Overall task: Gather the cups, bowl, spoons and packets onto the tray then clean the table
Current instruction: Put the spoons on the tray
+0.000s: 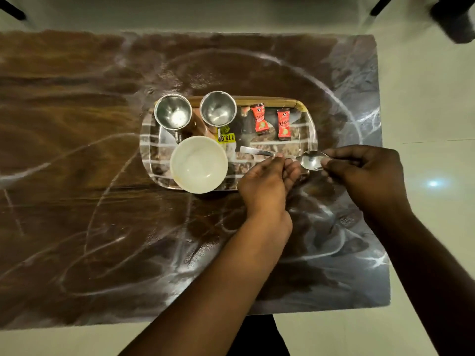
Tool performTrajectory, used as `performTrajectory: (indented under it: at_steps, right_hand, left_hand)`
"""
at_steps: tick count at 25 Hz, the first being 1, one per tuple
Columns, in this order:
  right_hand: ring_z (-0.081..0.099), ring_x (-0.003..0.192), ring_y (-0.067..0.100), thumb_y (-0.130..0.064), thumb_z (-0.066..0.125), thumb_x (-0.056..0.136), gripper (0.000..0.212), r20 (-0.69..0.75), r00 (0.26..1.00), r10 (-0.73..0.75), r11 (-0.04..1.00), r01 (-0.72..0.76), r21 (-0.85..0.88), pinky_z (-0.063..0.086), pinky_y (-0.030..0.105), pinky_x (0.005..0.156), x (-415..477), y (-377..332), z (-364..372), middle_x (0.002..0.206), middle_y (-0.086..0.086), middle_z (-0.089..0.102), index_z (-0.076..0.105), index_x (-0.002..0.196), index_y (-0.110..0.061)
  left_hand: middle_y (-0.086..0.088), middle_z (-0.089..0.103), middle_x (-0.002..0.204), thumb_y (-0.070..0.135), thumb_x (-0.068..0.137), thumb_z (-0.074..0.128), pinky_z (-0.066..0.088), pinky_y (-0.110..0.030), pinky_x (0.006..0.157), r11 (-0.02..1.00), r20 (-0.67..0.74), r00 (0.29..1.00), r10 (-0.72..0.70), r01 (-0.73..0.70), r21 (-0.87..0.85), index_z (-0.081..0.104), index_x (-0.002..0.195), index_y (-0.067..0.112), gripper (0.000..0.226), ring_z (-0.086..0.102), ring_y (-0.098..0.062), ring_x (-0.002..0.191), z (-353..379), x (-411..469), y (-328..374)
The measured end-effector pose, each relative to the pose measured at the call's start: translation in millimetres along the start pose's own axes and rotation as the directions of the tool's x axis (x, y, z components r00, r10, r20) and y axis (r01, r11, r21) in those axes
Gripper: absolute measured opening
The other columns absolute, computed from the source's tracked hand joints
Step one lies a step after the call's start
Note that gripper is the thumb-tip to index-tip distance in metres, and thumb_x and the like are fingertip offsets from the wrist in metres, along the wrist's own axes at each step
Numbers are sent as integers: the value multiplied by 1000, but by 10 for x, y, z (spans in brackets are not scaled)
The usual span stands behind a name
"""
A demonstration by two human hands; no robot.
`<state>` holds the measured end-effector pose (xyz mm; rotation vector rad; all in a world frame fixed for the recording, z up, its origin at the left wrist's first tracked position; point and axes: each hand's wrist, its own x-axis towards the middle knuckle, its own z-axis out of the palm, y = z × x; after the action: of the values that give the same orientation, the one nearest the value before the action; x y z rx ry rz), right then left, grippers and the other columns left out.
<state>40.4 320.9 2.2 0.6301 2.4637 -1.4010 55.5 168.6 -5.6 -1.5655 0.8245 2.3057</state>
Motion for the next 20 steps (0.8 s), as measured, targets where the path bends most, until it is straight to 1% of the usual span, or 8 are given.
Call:
performTrajectory:
  at_steps: [2,3,6,9,10,14,17,20]
  right_hand:
    - [80,79,12,-22,85,88,13,34,999,-22,996,25,-82,66,36,78,222,63,72,81,-5,82,86,101,-24]
    - [79,81,6,-23,84,89,15,51,997,-49,990,55,-127,65,35,81,312,87,114,83,-10,81,86,103,-25]
    - [74,83,-8,-23,82,91,15,115,986,-121,968,143,-207,61,21,79,488,109,230,86,-22,76,85,105,-27]
    - [66,76,-21,-19,80,93,15,147,978,-148,953,181,-243,47,-1,66,602,155,293,85,-23,71,85,107,-21]
    - [63,73,-24,-18,80,93,15,152,975,-163,945,198,-258,44,-4,63,625,160,308,83,-23,69,85,107,-19]
    - [59,69,-19,-16,79,93,17,177,957,-230,909,276,-312,40,-6,66,678,121,348,87,-14,69,85,109,-16]
    - [60,70,-17,-16,79,93,17,187,953,-238,903,288,-319,39,-6,67,704,112,346,87,-14,69,85,109,-16]
    - [60,69,-25,-16,79,93,16,178,957,-229,911,275,-307,39,-6,64,694,127,342,82,-17,67,85,107,-16]
  left_hand:
    - [-18,75,82,2,102,67,67,-25,65,999,-64,997,43,-42,18,69,110,-12,16,74,-18,62,76,146,-25]
    - [-19,74,83,1,103,66,67,-25,65,998,-94,993,67,-66,18,68,113,-13,17,74,-19,62,98,215,-33]
    - [-19,74,83,0,104,65,67,-26,65,993,-156,981,114,-111,24,67,109,-12,14,75,-21,64,130,354,-34]
    - [-13,74,70,-1,104,64,66,-25,61,991,-185,974,131,-127,31,67,96,-7,11,76,-19,60,166,430,-35]
    - [-13,73,67,-2,104,63,66,-25,61,990,-198,970,139,-136,29,66,96,-7,10,75,-18,56,173,457,-35]
    - [-15,73,67,-4,103,63,67,-28,61,986,-237,958,164,-161,32,65,96,-8,8,75,-18,51,187,518,-39]
    - [-13,73,64,-4,102,64,68,-30,62,987,-253,954,159,-153,45,65,91,-5,12,75,-19,51,195,539,-34]
    - [-16,74,69,-4,102,65,68,-31,63,989,-250,957,146,-137,54,65,88,-4,14,75,-18,51,184,557,-22]
